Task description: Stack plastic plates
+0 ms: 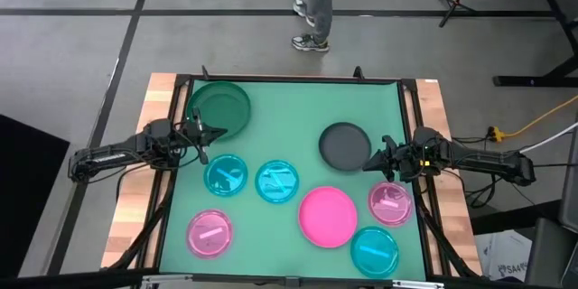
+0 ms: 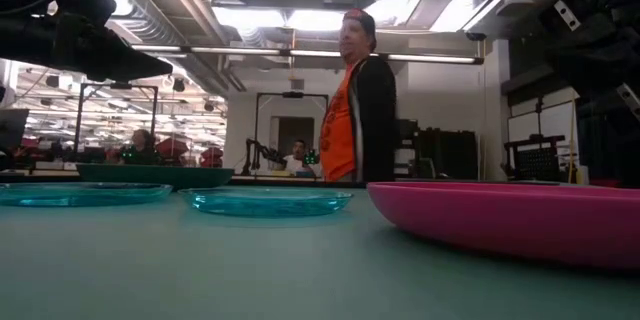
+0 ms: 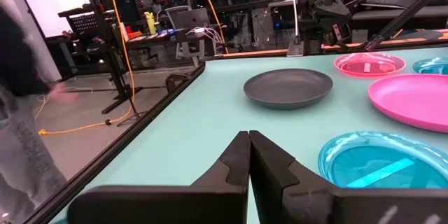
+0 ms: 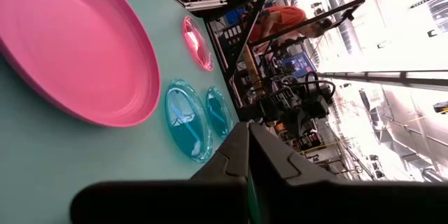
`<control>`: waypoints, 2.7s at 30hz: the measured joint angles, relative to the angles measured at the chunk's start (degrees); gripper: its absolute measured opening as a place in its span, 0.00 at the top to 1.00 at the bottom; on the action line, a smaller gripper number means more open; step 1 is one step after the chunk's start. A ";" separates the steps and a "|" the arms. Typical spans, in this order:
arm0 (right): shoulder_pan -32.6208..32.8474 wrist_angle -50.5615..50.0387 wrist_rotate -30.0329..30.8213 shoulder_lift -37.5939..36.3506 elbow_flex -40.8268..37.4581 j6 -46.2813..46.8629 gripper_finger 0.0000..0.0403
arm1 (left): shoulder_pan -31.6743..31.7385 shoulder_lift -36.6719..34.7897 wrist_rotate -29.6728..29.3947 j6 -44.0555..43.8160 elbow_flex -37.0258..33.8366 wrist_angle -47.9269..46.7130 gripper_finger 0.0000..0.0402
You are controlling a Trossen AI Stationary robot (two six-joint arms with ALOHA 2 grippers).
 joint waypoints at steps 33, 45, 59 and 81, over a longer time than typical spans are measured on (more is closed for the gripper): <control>0.00 0.00 0.73 0.00 0.00 -0.01 0.99 | 0.00 0.00 0.07 -8.78 -0.04 0.62 1.00; 0.00 -0.02 2.39 0.00 0.00 -0.01 0.99 | 0.00 0.02 -0.03 -16.98 -0.04 0.73 0.99; 0.00 -0.02 2.39 0.00 0.00 -0.01 0.99 | 0.00 0.57 -5.59 -35.60 -0.04 8.25 0.62; 0.00 0.00 2.39 0.00 0.00 -0.01 0.99 | -6.58 49.55 -7.60 -40.97 17.43 37.68 0.52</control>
